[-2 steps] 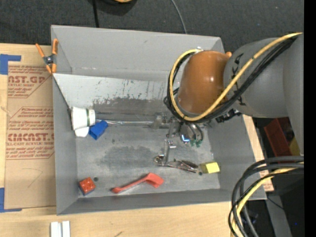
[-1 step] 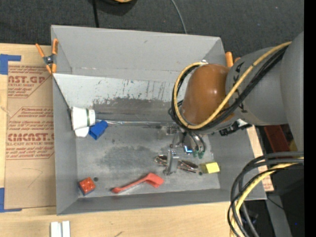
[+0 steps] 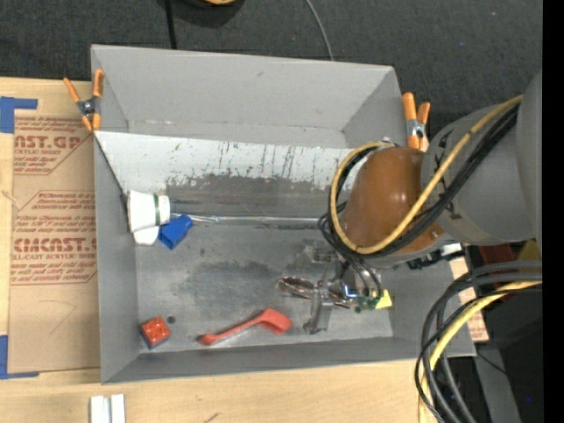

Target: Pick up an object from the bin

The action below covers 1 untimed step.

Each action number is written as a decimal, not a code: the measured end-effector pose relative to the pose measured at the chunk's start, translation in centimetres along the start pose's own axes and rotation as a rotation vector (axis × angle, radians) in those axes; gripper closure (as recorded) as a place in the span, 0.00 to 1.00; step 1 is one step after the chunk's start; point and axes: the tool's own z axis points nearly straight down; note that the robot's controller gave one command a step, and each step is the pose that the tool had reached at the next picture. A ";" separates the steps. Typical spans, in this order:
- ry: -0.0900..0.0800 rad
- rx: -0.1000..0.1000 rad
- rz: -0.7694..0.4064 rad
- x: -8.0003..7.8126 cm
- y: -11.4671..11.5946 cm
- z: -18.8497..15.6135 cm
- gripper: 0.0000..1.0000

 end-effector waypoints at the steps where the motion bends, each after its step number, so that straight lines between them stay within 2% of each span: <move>1: 0.019 0.003 -0.025 -2.4 -2.2 3.3 1.00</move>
Offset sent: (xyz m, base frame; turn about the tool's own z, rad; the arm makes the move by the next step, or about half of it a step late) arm 0.0000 0.0000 0.0000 0.0000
